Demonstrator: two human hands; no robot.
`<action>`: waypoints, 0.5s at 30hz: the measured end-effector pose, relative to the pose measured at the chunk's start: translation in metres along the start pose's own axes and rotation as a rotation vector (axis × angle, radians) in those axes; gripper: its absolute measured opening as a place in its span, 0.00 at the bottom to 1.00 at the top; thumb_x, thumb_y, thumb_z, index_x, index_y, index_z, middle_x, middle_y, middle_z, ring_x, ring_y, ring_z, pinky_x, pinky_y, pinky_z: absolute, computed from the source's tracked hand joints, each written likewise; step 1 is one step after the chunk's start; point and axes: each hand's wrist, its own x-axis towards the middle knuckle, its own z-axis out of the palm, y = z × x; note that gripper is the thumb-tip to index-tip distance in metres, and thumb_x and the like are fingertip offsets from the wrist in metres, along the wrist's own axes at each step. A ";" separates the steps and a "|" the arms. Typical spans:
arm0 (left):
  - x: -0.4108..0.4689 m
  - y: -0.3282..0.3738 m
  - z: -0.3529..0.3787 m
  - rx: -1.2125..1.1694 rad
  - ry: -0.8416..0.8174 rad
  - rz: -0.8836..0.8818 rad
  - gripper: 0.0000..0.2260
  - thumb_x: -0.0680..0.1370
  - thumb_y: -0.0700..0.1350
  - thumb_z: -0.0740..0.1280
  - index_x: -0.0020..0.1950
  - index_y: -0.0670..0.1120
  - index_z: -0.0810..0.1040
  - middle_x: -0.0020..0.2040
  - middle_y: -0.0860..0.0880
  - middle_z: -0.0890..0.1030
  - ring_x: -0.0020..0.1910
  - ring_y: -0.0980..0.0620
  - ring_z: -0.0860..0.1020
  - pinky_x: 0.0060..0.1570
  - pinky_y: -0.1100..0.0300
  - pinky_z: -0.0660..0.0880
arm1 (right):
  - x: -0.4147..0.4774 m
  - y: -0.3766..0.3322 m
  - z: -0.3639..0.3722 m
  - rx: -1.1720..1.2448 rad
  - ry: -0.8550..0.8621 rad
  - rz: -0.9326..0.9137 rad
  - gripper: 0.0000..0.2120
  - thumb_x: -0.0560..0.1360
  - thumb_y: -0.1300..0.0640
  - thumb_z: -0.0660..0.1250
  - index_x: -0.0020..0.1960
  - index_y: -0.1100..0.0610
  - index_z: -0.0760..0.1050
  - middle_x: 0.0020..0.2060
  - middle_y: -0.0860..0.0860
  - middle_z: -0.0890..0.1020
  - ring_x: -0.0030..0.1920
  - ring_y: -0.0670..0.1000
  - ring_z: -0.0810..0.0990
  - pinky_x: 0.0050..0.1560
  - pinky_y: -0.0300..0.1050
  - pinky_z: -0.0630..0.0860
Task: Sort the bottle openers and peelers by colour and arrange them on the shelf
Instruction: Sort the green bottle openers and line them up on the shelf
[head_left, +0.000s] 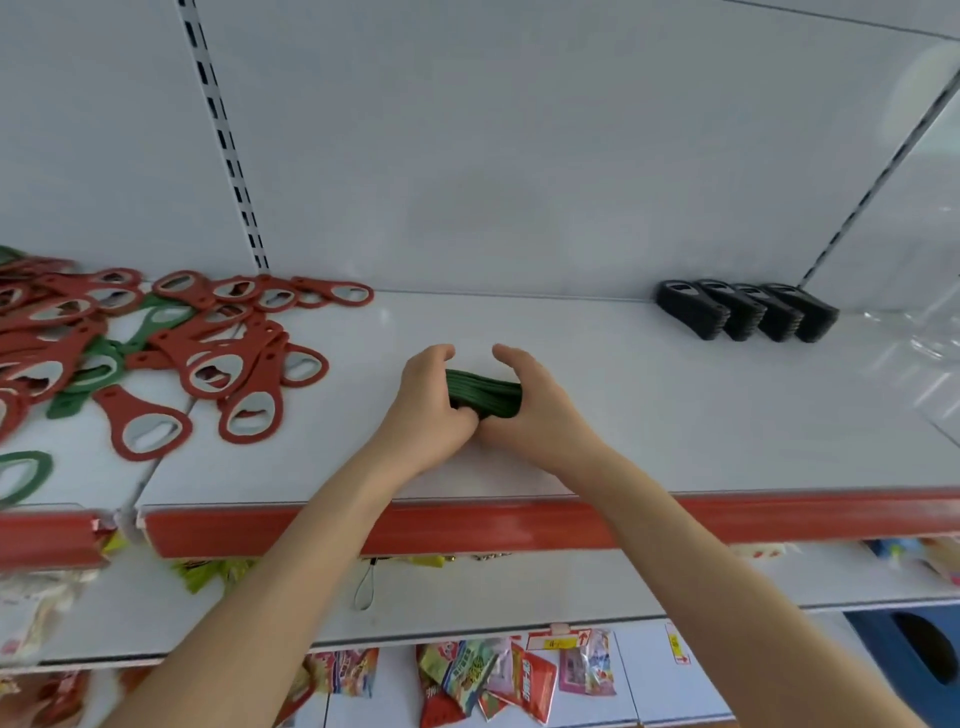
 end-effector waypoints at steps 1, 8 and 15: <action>0.001 -0.001 -0.002 0.005 -0.006 0.000 0.29 0.76 0.37 0.64 0.74 0.42 0.57 0.73 0.45 0.60 0.70 0.50 0.62 0.57 0.69 0.59 | 0.001 0.000 -0.003 0.017 -0.004 0.011 0.32 0.72 0.65 0.66 0.73 0.56 0.60 0.68 0.50 0.66 0.68 0.46 0.65 0.61 0.35 0.64; 0.008 -0.006 -0.009 0.104 0.064 0.111 0.25 0.77 0.42 0.65 0.72 0.41 0.61 0.65 0.43 0.69 0.63 0.49 0.68 0.47 0.73 0.57 | 0.003 0.000 -0.019 -0.002 0.046 -0.065 0.19 0.71 0.64 0.70 0.62 0.60 0.75 0.52 0.50 0.79 0.53 0.47 0.76 0.58 0.38 0.71; 0.014 -0.012 0.001 0.195 -0.020 0.142 0.25 0.79 0.38 0.60 0.73 0.39 0.54 0.65 0.40 0.65 0.62 0.45 0.69 0.47 0.72 0.59 | 0.000 0.003 -0.008 -0.315 -0.061 -0.056 0.20 0.79 0.60 0.60 0.68 0.65 0.60 0.63 0.57 0.67 0.65 0.58 0.65 0.58 0.44 0.61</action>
